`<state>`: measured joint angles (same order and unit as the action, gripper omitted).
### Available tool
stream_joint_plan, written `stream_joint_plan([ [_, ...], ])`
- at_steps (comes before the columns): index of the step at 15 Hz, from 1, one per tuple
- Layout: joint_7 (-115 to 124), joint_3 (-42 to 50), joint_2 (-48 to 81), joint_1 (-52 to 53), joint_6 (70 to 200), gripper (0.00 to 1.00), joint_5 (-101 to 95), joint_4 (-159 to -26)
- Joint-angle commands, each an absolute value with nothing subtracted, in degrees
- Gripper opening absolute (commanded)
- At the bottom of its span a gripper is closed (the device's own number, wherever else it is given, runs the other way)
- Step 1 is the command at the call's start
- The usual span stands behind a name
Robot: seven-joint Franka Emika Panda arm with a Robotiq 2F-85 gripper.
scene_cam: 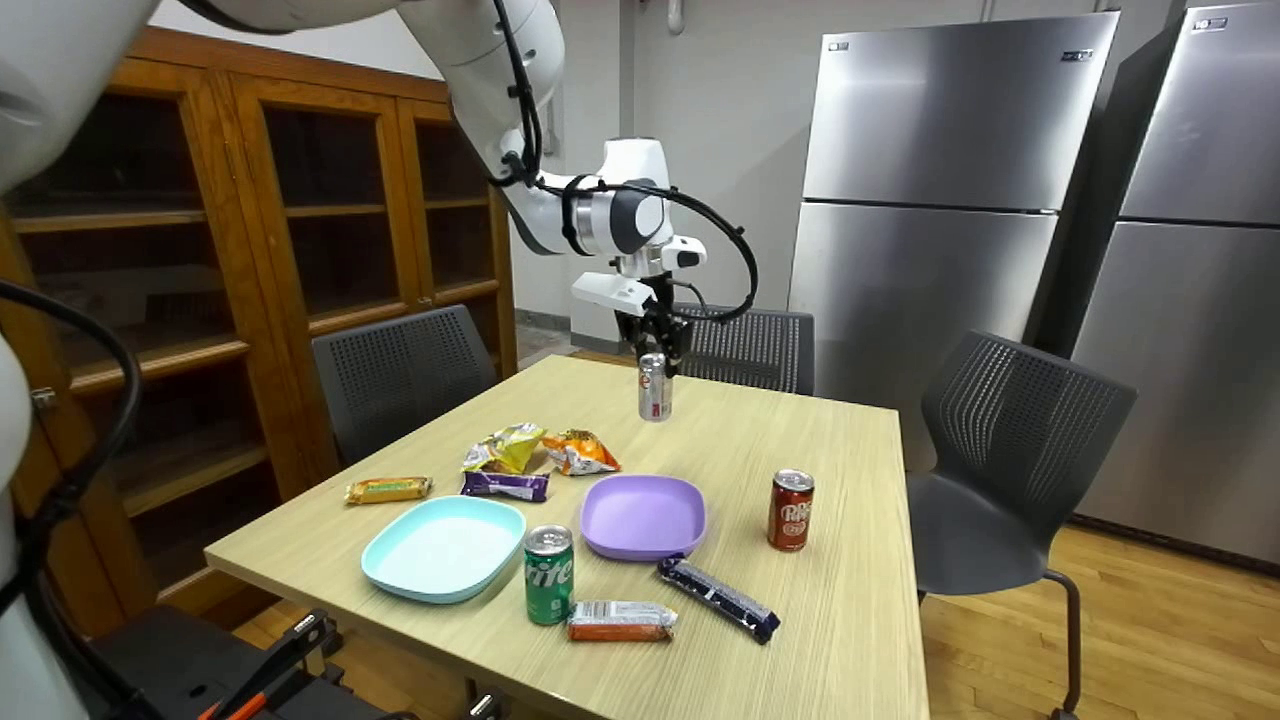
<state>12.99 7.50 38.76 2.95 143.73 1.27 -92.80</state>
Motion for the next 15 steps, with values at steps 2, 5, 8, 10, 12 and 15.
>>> stream_joint_plan([
  [2,12.2,6.8,30.2,2.6,144.7,0.38,0.3,-105.0],
  [5,11.6,7.2,27.4,2.8,146.7,0.38,-1.0,-111.1],
  [8,11.5,7.6,25.6,3.0,149.2,0.38,-3.5,-116.1],
  [10,11.8,8.0,25.3,3.4,151.6,0.38,-5.5,-118.6],
  [12,12.5,8.7,25.8,4.1,154.4,0.38,-7.8,-120.2],
  [15,12.4,8.6,27.1,4.1,157.4,0.38,-8.7,-121.3],
])
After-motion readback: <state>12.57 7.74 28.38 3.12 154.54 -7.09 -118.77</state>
